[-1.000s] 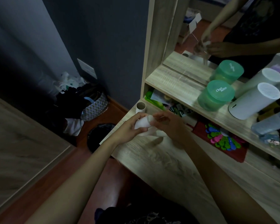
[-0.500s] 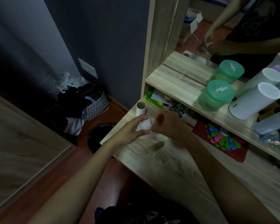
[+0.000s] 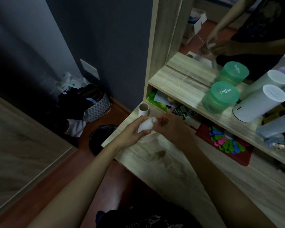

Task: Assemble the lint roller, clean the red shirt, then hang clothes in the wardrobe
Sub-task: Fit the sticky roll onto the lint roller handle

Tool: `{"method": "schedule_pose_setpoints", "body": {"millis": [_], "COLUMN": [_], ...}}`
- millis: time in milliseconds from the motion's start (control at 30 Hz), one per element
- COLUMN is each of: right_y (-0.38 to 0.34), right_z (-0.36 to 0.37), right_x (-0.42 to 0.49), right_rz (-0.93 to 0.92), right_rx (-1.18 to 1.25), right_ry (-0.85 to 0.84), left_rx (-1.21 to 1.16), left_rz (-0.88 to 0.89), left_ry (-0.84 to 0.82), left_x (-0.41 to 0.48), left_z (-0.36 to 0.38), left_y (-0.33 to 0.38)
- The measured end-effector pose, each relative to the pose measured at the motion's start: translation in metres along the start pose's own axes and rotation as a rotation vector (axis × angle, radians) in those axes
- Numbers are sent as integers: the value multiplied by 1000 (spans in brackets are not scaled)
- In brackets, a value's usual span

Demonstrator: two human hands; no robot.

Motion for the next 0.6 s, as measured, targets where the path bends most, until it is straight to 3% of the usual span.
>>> {"method": "schedule_pose_setpoints", "body": {"millis": [200, 600], "right_y": [-7, 2], "right_z": [2, 2], "right_x": [2, -3], "right_rz": [56, 197], "right_rx": [-63, 38], "right_ry": [-21, -13], "left_rx": [27, 35], "left_rz": [42, 25], "left_ry": [20, 37], "left_x": [-2, -1], "left_z": [0, 5], "left_y": [-1, 1]}}
Point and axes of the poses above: each hand's wrist, its own x-axis towards the middle knuckle, its own z-axis out of the palm, y = z × x, the point moved 5 cm from there along x, towards the middle knuckle, and after that the axes turned 10 degrees about -z, right-handed, at the moved point
